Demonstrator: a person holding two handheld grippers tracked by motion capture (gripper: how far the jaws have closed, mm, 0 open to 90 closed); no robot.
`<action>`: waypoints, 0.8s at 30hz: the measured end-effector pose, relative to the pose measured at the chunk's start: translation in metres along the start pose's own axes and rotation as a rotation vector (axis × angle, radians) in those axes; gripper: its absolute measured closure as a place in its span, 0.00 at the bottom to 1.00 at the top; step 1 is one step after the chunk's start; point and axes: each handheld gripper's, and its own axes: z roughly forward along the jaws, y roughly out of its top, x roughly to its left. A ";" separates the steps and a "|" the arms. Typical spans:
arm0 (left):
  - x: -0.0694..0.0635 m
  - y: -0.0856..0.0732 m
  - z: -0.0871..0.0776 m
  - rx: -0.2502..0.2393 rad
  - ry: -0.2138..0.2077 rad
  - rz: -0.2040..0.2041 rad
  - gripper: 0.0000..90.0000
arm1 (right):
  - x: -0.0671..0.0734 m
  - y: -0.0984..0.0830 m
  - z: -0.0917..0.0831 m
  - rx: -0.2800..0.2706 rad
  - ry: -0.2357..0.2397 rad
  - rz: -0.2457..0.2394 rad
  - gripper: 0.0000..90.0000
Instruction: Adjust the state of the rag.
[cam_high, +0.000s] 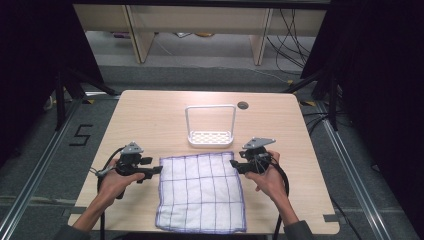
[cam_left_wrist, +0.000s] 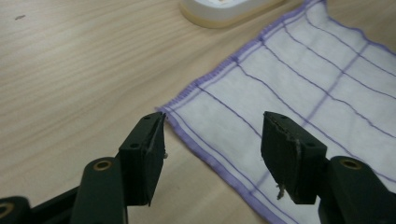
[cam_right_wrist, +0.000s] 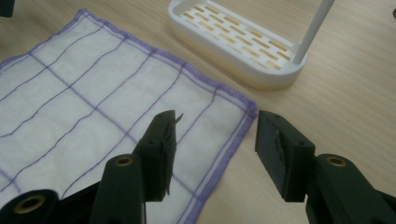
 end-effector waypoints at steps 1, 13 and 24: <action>0.002 0.001 0.003 0.007 0.005 0.001 0.43 | -0.004 0.002 0.004 0.008 -0.009 0.001 0.54; 0.013 0.005 0.023 0.053 0.053 0.045 0.44 | -0.017 0.009 0.044 0.034 -0.027 0.013 0.56; 0.005 0.011 0.045 0.126 0.041 0.099 0.55 | -0.017 0.010 0.057 0.057 -0.023 0.013 0.58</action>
